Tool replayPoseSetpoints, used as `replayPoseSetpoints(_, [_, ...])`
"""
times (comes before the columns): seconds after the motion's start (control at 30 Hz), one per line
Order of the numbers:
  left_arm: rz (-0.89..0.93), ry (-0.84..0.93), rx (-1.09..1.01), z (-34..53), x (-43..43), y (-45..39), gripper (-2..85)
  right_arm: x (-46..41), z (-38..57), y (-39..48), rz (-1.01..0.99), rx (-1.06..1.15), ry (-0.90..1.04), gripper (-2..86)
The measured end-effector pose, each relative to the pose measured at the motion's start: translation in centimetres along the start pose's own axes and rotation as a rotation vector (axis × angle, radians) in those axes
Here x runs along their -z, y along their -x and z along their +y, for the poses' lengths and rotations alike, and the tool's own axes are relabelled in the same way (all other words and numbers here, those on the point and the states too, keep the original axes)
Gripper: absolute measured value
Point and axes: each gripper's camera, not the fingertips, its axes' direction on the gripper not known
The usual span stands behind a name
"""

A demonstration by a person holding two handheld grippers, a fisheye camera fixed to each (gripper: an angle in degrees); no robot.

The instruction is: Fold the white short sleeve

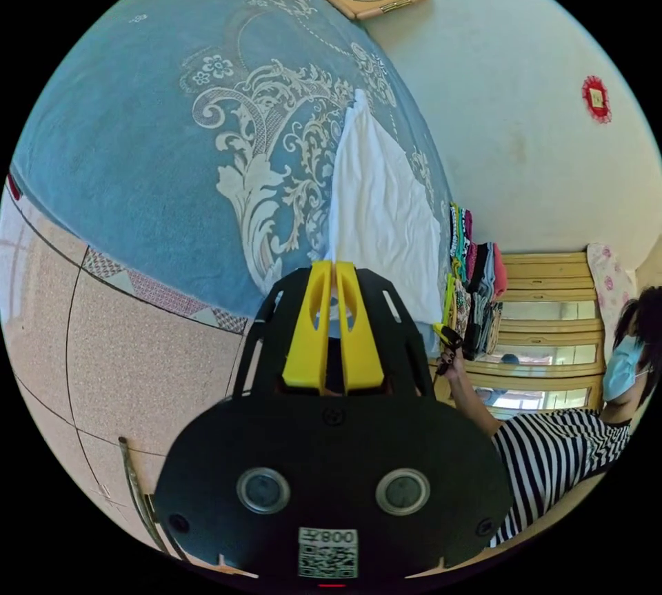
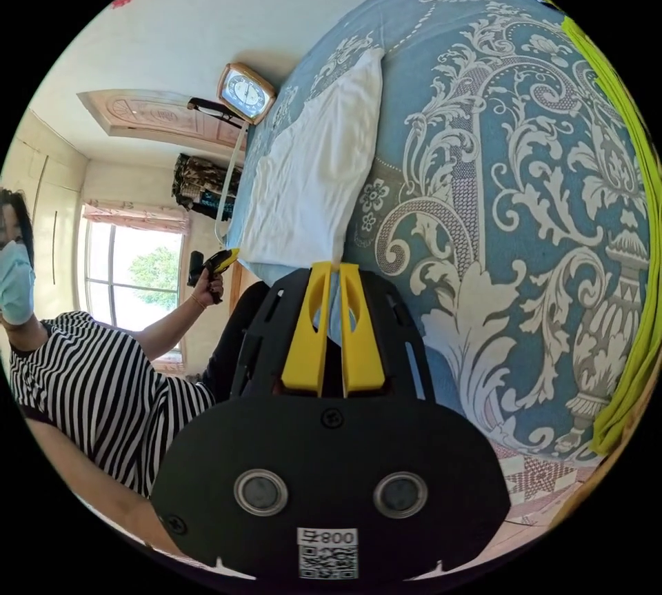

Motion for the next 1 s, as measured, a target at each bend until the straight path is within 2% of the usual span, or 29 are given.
replayPoseSetpoints(0.17, [0.016,-0.029,0.021,1.7,-0.9,1.0,1.0,2.1,0.2,1.8,-0.001,0.055,0.01,1.4])
replayPoseSetpoints(0.27, [0.008,-0.012,0.068,2.8,-3.2,1.7,1.3,1.2,0.2,0.1,-0.023,-0.033,0.055,1.2])
replayPoseSetpoints(0.37, [-0.018,-0.062,0.07,4.7,-3.7,1.0,2.0,2.0,0.7,-0.3,-0.078,-0.077,0.002,1.2])
replayPoseSetpoints(0.47, [-0.112,-0.116,-0.007,7.0,-3.6,-1.6,3.0,2.7,0.8,0.4,-0.093,-0.078,-0.009,1.2])
replayPoseSetpoints(0.53, [-0.106,-0.118,-0.094,8.3,-4.6,-4.4,3.7,3.4,0.5,1.5,-0.109,-0.064,-0.032,1.2])
replayPoseSetpoints(0.63, [-0.078,-0.01,-0.335,10.1,-9.8,-11.1,5.6,3.8,-0.2,3.3,-0.107,-0.05,-0.038,1.2])
replayPoseSetpoints(0.77, [-0.041,0.212,-0.748,13.6,-20.9,-22.3,7.6,4.3,-1.4,5.5,-0.096,-0.027,-0.041,1.3])
replayPoseSetpoints(0.83, [-0.051,0.25,-0.913,15.5,-25.0,-26.6,8.6,4.5,-2.3,6.7,-0.078,-0.01,-0.028,1.3])
replayPoseSetpoints(0.93, [-0.143,0.264,-1.171,19.1,-30.3,-32.2,9.8,4.3,-3.7,7.7,-0.074,0.011,-0.01,1.3])
replayPoseSetpoints(1.0, [-0.266,0.255,-1.324,21.8,-33.7,-34.8,10.1,4.1,-4.5,8.0,-0.089,0.022,-0.002,1.3])
